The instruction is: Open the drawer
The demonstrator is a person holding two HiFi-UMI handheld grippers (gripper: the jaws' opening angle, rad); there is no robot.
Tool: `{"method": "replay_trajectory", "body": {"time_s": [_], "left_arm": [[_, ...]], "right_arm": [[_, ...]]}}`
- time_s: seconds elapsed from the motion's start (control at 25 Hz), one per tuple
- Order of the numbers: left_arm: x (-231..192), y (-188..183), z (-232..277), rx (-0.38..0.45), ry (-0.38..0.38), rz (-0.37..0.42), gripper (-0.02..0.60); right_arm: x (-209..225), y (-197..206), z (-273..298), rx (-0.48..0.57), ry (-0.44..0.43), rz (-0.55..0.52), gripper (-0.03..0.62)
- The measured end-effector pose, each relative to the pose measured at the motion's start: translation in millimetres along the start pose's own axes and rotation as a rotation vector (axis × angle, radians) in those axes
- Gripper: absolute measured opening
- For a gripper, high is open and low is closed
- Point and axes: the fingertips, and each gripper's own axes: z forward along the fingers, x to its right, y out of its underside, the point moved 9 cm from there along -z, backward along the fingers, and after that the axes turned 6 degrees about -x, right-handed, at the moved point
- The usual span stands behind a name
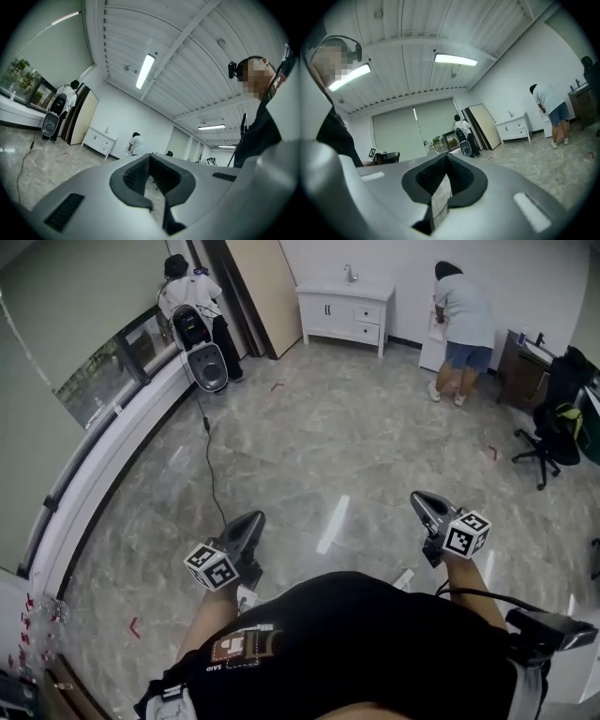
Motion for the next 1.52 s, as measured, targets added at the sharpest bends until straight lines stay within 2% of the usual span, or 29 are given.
{"method": "replay_trajectory", "body": {"time_s": [0.2, 0.36, 0.52, 0.72, 0.84, 1.0, 1.12, 1.32, 1.52], "left_arm": [[2.2, -3.9, 44.5, -0.051, -0.036, 0.012, -0.012], [-14.5, -6.3, 67.3, -0.064, -0.052, -0.01, -0.012], [-24.0, -5.6, 117.0, -0.112, 0.002, -0.007, -0.012], [-57.6, -11.5, 179.7, -0.136, 0.102, -0.026, -0.012], [-89.1, -18.3, 213.7, -0.143, 0.146, -0.039, -0.012], [-149.7, -39.7, 261.8, -0.15, 0.199, -0.022, -0.012], [-203.7, -62.4, 298.7, -0.162, 0.229, -0.019, -0.012], [-279.2, -110.5, 360.3, -0.177, 0.303, 0.015, -0.012], [-325.4, -143.7, 413.5, -0.173, 0.347, 0.04, -0.012]], "right_arm": [[49.6, -7.8, 15.2, 0.003, -0.047, 0.033, -0.003], [73.1, -2.2, 19.1, 0.011, -0.037, 0.059, -0.003], [103.3, -1.6, 6.8, 0.023, 0.021, 0.083, -0.003], [134.7, -11.3, 3.7, 0.038, 0.125, 0.108, -0.003], [153.3, -20.5, 19.0, 0.035, 0.172, 0.108, -0.003], [184.2, -53.9, 65.6, 0.051, 0.227, 0.083, -0.003], [204.9, -82.8, 114.7, 0.056, 0.254, 0.079, -0.003], [233.6, -136.9, 189.0, 0.065, 0.288, 0.006, -0.003], [268.7, -161.2, 234.2, 0.074, 0.308, 0.007, -0.003]]}}
